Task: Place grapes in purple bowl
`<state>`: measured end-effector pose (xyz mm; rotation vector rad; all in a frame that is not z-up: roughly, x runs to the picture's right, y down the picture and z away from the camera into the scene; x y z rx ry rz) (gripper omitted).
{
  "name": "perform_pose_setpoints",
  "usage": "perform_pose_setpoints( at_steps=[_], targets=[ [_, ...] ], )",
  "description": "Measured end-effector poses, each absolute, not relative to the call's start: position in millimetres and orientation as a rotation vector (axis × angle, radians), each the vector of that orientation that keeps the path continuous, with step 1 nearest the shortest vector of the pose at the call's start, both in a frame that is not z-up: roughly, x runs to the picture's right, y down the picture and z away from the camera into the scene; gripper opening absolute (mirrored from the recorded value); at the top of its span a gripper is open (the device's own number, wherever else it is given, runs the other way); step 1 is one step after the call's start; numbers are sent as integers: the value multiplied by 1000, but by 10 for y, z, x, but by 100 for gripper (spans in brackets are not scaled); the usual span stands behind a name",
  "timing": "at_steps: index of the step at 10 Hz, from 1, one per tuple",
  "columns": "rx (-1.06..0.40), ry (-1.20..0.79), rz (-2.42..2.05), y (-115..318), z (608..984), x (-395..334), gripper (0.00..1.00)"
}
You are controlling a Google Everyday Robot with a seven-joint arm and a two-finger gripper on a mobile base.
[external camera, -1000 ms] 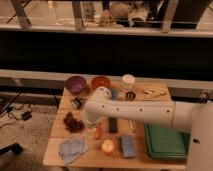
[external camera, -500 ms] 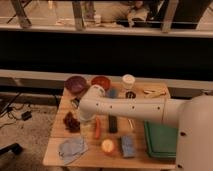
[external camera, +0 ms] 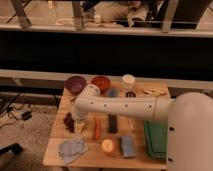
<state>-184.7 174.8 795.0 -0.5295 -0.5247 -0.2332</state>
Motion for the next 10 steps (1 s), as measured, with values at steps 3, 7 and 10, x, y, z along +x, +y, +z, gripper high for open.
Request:
perform_pose_setpoints(
  at_steps=[3,7,10],
  targets=[
    [-536,-552,-253,1824,7968,-2058,80],
    [-541,-543,-252,1820,8177,-2025,80],
    [-533,-524,-222,1772,8339,-1739,78]
  ],
)
